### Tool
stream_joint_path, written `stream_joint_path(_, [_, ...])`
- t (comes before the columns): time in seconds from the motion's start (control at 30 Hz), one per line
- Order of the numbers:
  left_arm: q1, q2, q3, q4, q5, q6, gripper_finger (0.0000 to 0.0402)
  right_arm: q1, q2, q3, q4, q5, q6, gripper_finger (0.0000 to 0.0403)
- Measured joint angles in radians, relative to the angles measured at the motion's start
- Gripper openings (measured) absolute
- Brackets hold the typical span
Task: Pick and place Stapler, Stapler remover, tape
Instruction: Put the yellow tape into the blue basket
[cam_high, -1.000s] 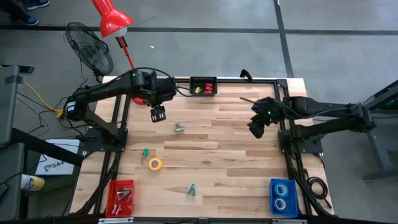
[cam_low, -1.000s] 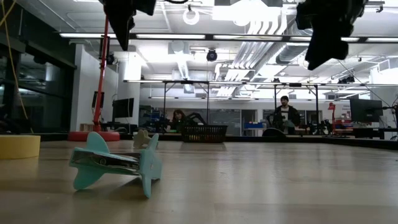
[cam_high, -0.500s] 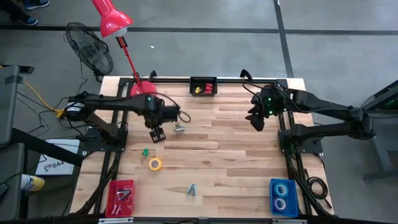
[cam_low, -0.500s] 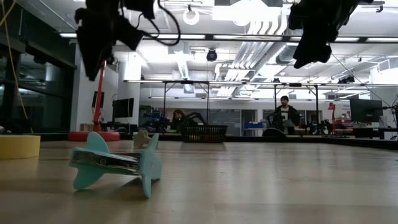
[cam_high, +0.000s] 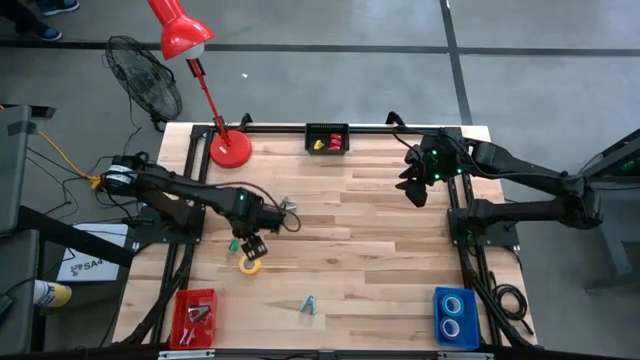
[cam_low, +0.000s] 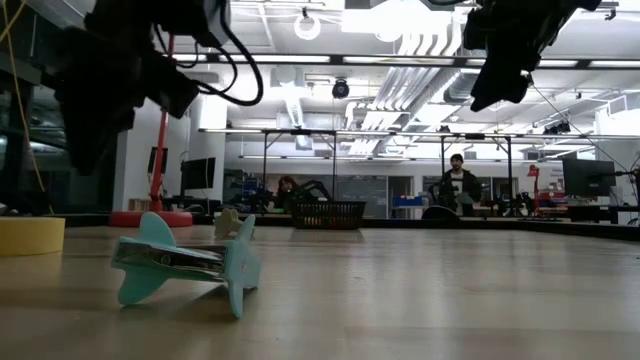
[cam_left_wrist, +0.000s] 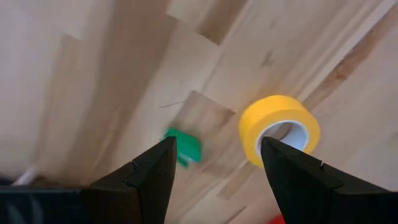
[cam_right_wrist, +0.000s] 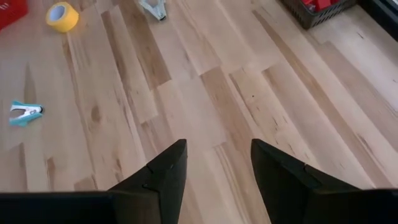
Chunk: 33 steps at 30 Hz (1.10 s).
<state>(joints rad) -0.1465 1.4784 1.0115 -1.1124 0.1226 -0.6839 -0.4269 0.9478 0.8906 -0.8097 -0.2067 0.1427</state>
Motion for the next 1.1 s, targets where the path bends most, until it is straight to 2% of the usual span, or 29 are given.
stream_joint_path(0.17, [-0.053,0.000,-0.060,0.110,0.021,-0.058,0.0229,-0.006,0.000,0.000,0.000,-0.011,-0.014,0.0169])
stream_joint_path(0.4, [-0.104,0.000,-0.120,0.162,0.020,-0.106,0.0229,-0.006,0.000,0.000,0.000,-0.011,-0.014,0.0170])
stream_joint_path(0.67, [-0.125,0.000,-0.189,0.300,0.029,-0.107,0.0229,-0.006,0.000,0.000,0.000,-0.011,-0.014,0.0170])
stream_joint_path(0.83, [-0.123,0.000,-0.217,0.304,0.032,-0.107,0.0229,-0.006,0.000,0.000,0.000,-0.010,-0.020,0.0169])
stream_joint_path(0.93, [-0.123,0.000,-0.235,0.314,0.066,-0.102,0.0218,-0.006,0.000,0.000,0.000,-0.010,-0.024,0.0169])
stream_joint_path(1.1, [-0.123,0.000,-0.261,0.363,0.076,-0.089,0.0178,-0.006,0.000,0.000,0.000,-0.010,-0.031,0.0169])
